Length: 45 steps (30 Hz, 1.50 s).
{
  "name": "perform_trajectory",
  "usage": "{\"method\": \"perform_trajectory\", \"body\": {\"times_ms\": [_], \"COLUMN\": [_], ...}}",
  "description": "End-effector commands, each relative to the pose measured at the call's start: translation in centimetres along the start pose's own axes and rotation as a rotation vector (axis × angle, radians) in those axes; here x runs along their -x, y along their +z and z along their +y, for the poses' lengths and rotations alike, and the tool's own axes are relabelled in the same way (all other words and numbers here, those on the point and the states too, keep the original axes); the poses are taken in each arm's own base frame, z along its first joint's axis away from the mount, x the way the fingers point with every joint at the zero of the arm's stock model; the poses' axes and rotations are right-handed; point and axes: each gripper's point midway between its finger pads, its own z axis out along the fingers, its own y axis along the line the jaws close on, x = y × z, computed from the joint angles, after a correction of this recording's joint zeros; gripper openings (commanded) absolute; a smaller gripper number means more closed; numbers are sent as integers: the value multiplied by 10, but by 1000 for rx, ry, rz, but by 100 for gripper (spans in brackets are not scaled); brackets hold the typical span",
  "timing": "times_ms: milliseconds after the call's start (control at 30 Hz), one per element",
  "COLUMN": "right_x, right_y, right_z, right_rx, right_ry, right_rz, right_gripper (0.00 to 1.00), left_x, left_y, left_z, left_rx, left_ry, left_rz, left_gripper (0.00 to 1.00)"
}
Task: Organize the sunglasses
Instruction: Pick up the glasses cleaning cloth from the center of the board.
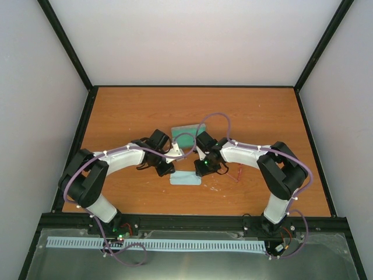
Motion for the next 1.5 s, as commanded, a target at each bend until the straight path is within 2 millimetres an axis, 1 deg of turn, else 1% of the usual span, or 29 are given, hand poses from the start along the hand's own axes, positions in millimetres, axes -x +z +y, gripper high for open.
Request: {"method": "perform_trajectory", "body": {"times_ms": [0, 267, 467, 667, 767, 800, 900, 1033, 1300, 1467], "right_x": [-7, -13, -15, -17, -18, -18, -16, -10, 3, 13], "right_y": [10, 15, 18, 20, 20, 20, 17, 10, -9, -23], "right_z": [-8, -9, -10, -10, -10, -10, -10, -10, -10, -9], "right_rx": [-25, -19, -18, -17, -16, -15, -19, -26, -43, -49], "right_ry": [21, 28, 29, 31, 33, 32, 33, 37, 39, 45], "right_rz": [36, 54, 65, 71, 72, 70, 58, 20, -83, -157], "right_gripper": [32, 24, 19, 11, 6, 3, 3, 3, 3, 3], "left_x": [1, -7, -12, -16, -17, -15, -11, 0, 27, 36], "left_y": [2, 8, 12, 18, 19, 19, 16, 7, -19, -30], "left_z": [2, -1, -2, -3, -4, -4, -3, -1, 2, 2], "left_rx": [-8, -27, -34, -49, -58, -58, -52, -33, 11, 28], "left_ry": [21, 16, 16, 11, 10, 11, 13, 23, 33, 35], "left_rz": [3, 25, 40, 51, 53, 49, 35, 1, -92, -127], "left_gripper": [24, 24, 22, 14, 7, 5, 1, 1, 1, 1]}}
